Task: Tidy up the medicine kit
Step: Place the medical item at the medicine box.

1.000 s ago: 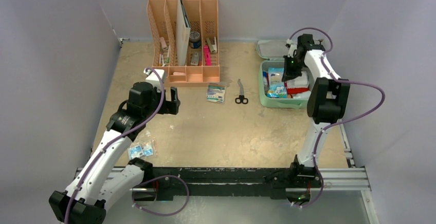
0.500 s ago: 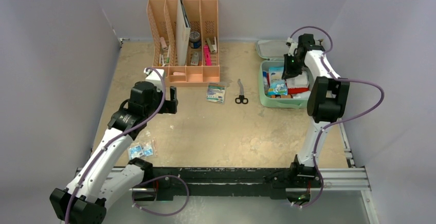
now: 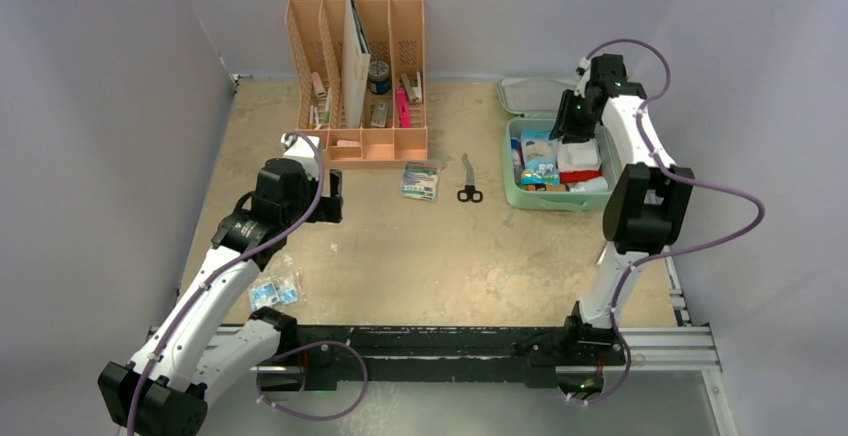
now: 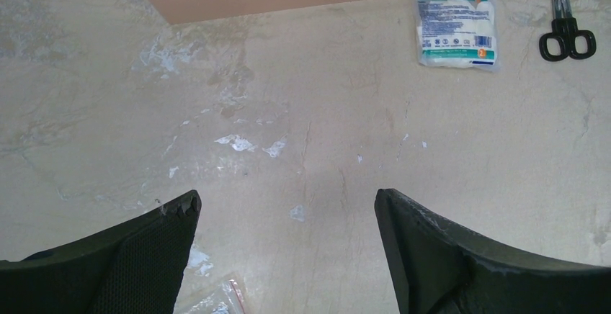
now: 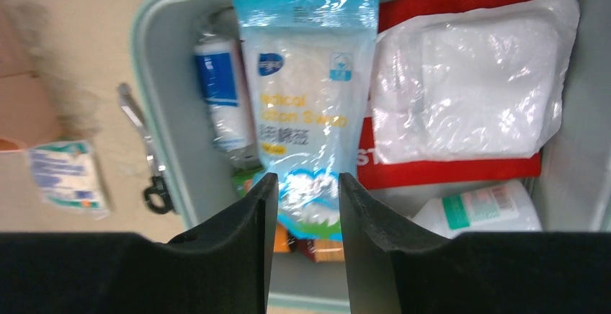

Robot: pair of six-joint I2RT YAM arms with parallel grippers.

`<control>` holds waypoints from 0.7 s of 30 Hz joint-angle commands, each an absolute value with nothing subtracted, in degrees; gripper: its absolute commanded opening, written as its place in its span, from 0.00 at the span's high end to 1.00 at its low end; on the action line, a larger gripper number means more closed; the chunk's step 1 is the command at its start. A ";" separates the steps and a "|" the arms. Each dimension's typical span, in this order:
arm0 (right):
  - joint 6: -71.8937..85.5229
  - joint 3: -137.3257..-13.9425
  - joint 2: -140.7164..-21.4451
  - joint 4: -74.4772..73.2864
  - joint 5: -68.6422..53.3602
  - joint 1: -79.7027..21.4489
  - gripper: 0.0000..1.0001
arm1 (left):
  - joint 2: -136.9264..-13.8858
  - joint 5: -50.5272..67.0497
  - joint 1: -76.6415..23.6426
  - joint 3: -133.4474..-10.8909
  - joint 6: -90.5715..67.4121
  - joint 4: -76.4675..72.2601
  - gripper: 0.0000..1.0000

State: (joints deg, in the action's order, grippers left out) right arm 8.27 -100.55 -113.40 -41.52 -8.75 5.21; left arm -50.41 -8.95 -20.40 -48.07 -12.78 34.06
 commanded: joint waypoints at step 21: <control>-15.60 -82.73 -104.37 -12.55 -29.93 -14.86 0.56 | -49.15 -4.45 -20.65 -48.27 -11.60 33.31 0.11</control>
